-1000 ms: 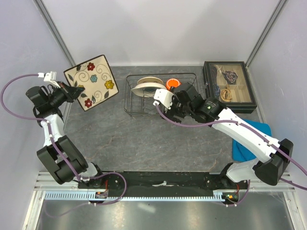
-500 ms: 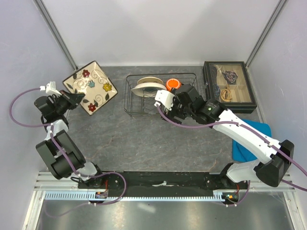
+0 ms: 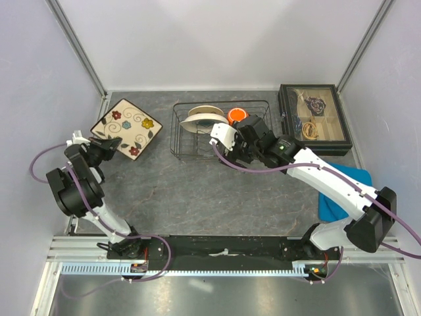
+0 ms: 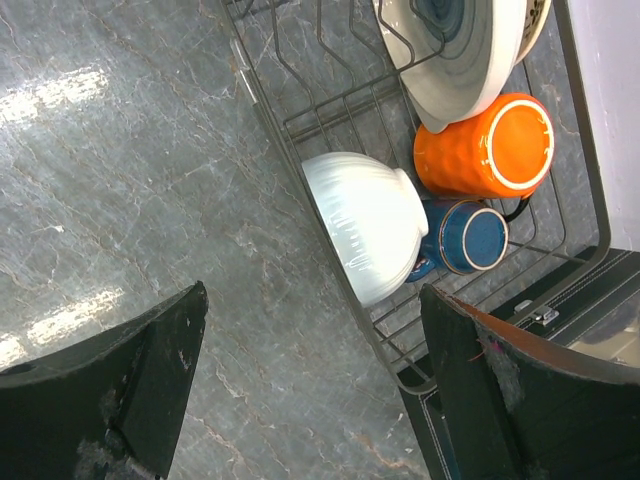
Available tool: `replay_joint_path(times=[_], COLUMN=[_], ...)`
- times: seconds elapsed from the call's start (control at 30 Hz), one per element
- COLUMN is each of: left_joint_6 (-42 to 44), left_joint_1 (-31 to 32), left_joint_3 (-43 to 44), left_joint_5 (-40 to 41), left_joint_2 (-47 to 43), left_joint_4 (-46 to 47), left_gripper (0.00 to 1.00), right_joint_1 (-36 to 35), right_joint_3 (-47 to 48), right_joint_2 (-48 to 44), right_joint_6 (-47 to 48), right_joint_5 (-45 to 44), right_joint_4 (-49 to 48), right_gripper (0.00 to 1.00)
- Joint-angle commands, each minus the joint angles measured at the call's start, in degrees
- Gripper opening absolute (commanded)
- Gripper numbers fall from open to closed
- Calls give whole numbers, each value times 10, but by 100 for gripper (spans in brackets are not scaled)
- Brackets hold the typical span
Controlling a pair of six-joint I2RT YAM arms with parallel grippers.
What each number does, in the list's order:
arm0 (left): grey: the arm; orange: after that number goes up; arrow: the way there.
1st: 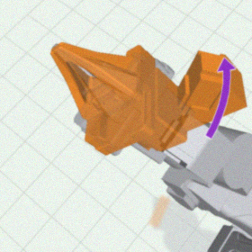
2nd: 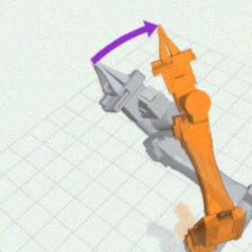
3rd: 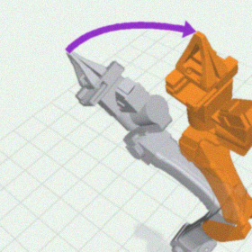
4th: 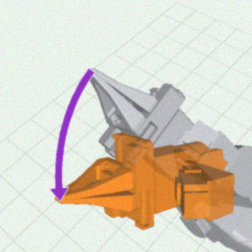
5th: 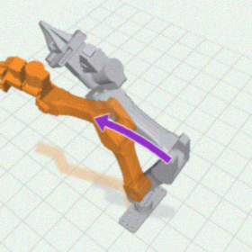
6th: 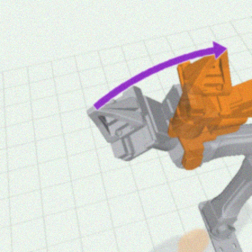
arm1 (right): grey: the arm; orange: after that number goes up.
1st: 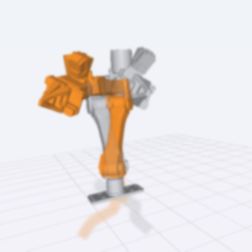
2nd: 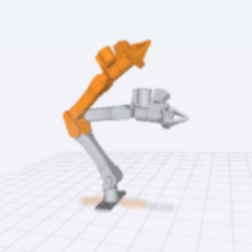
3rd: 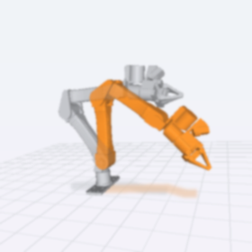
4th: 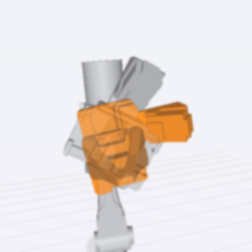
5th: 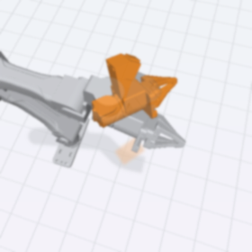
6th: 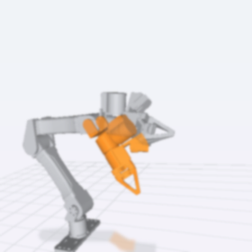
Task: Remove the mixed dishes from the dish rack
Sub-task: Place the plate at the center of the board.
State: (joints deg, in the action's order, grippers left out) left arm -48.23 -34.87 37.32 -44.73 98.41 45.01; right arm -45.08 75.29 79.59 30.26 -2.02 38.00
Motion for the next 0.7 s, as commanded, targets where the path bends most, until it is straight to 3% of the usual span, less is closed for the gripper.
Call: replay_joint_path(times=[0.0,0.37,0.67], left_joint_6=[-129,-201,-234], left_joint_1=[14,59,89], left_joint_3=[20,56,76], left_joint_5=[18,94,149], left_joint_2=[38,138,170], left_joint_4=[180,207,210], left_gripper=[2,1,1], right_joint_1=[5,11,17], right_joint_3=[-15,-15,-8], right_joint_2=[-7,5,28], right_joint_6=[-16,-22,-20], right_joint_5=[14,17,17], right_joint_4=[-29,-36,-34], right_gripper=[95,96,95])
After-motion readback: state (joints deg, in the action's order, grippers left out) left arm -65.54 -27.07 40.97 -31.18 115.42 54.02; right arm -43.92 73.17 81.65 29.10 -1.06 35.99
